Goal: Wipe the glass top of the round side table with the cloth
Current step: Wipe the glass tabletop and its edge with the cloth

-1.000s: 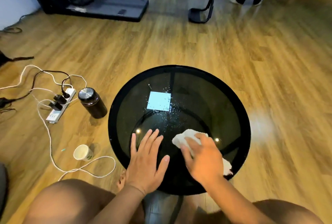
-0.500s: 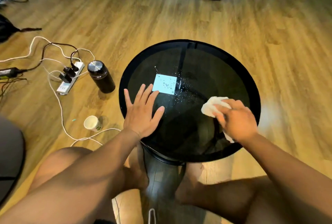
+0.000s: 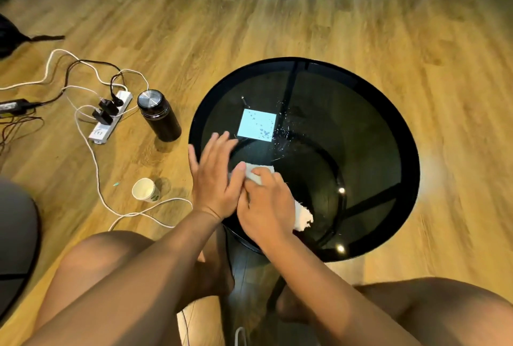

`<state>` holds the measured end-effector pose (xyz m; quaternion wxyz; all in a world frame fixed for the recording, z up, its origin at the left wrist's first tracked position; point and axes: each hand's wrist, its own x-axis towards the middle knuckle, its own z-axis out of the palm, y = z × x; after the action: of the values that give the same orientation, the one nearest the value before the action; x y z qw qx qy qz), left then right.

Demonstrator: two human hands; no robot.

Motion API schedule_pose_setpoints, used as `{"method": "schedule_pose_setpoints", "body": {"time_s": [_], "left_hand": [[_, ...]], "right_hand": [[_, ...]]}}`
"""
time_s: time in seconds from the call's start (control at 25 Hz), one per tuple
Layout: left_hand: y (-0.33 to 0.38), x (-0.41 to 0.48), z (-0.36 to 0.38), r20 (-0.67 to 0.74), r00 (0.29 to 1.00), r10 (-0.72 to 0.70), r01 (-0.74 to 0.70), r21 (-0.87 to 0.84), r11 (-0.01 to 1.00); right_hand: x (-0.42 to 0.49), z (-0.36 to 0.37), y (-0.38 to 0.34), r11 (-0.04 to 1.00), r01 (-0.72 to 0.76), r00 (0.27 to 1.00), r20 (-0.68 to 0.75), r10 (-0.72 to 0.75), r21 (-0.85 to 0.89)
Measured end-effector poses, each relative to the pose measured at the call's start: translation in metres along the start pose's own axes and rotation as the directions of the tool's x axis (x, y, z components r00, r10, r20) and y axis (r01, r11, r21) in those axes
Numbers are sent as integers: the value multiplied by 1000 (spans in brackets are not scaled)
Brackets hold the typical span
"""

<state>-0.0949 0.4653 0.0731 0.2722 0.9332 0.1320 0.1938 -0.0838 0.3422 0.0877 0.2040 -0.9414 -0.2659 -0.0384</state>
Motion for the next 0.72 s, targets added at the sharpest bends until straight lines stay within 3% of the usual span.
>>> {"method": "schedule_pose_setpoints", "body": {"time_s": [0.16, 0.28, 0.36, 0.48, 0.56, 0.6, 0.72], "left_hand": [[2, -1, 2, 37, 998, 48, -50, 74, 996], [2, 0, 3, 32, 999, 32, -34, 71, 997], [1, 1, 3, 32, 999, 21, -23, 74, 997], [3, 0, 3, 42, 999, 21, -24, 67, 997], [3, 1, 2, 45, 999, 26, -29, 60, 998], [3, 1, 2, 51, 998, 27, -30, 56, 998], [2, 0, 3, 57, 998, 34, -37, 53, 998]], "right_hand": [[-6, -14, 38, 976, 214, 969, 133, -207, -43], [-18, -42, 102, 967, 215, 973, 119, -200, -134], [-10, -61, 166, 952, 136, 990, 73, -120, -275], [6, -86, 234, 915, -218, 975, -31, 220, -340], [13, -78, 218, 863, -412, 911, -144, 386, -292], [13, -70, 194, 858, -431, 902, -154, 403, -280], [-6, -38, 105, 941, -281, 957, -123, 262, -190]]}}
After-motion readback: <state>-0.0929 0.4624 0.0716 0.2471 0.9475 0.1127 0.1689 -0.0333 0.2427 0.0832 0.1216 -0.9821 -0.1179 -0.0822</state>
